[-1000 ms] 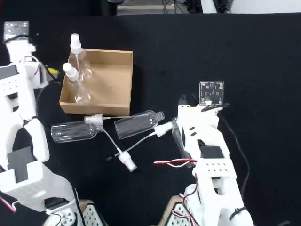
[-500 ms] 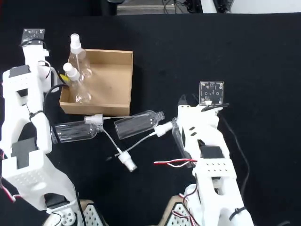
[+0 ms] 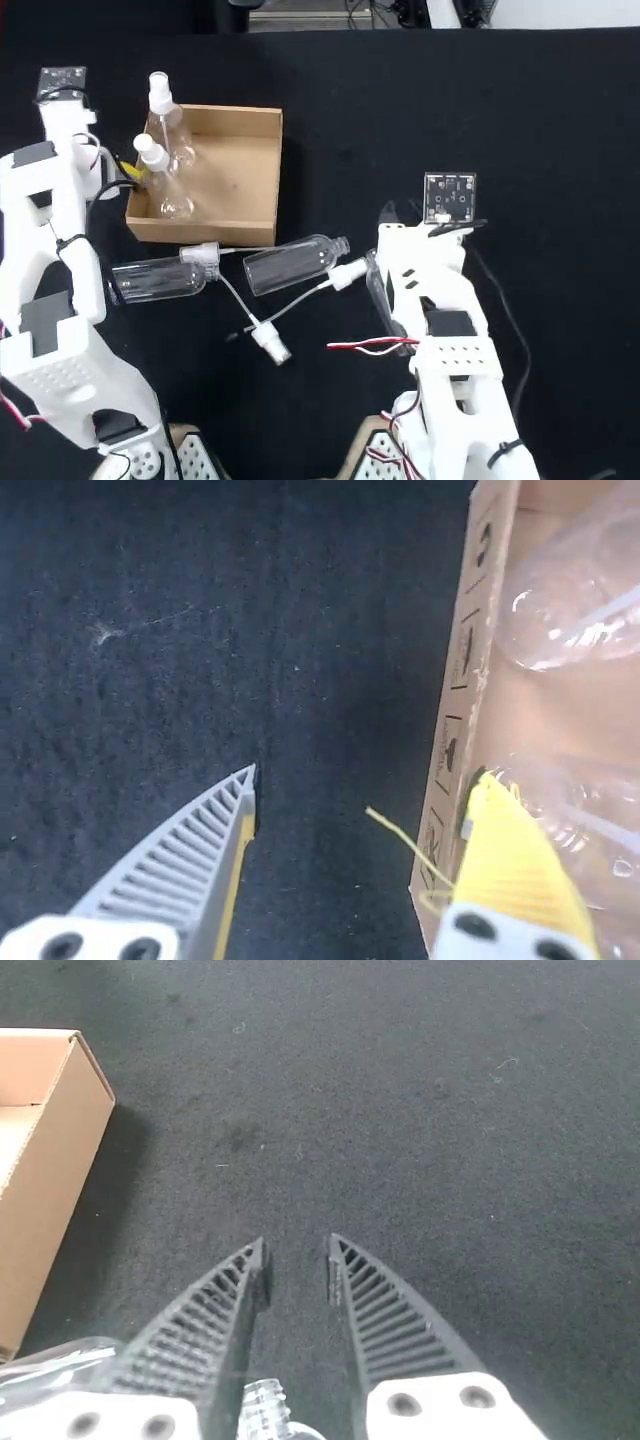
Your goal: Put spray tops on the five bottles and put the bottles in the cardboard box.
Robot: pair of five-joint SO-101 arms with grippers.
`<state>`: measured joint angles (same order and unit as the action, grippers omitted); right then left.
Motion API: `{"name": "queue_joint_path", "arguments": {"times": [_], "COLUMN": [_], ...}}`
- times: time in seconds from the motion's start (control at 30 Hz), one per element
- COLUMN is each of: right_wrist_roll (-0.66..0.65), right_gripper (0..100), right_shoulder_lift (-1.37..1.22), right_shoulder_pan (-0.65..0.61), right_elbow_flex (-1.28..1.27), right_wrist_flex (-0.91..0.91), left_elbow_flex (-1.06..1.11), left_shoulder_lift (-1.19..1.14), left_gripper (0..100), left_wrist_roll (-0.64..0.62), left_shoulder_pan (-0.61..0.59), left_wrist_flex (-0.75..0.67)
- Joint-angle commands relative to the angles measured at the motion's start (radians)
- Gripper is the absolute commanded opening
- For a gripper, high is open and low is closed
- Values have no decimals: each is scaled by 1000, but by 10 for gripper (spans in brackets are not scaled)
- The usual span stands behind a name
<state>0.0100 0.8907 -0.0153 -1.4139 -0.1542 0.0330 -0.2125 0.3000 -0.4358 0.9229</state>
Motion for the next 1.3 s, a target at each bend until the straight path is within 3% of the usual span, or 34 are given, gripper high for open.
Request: {"name": "queue_joint_path", "arguments": {"times": [0.0, 0.87, 1.1, 1.27], "right_wrist_roll": [6, 6, 6, 6], "right_gripper": [83, 83, 83, 83], "right_shoulder_lift": [41, 41, 41, 41], "right_shoulder_pan": [17, 17, 17, 17], "right_elbow_flex": [5, 5, 5, 5], "right_wrist_flex": [28, 26, 29, 26], "left_elbow_flex": [-48, 1, -1, 1], "left_shoulder_lift": [15, 21, 21, 17], "left_gripper": [306, 306, 305, 193], "left_wrist_roll": [5, 8, 9, 9], "left_shoulder_pan": [-41, -54, -54, -36], "left_wrist_flex": [5, 15, 77, 78]}}
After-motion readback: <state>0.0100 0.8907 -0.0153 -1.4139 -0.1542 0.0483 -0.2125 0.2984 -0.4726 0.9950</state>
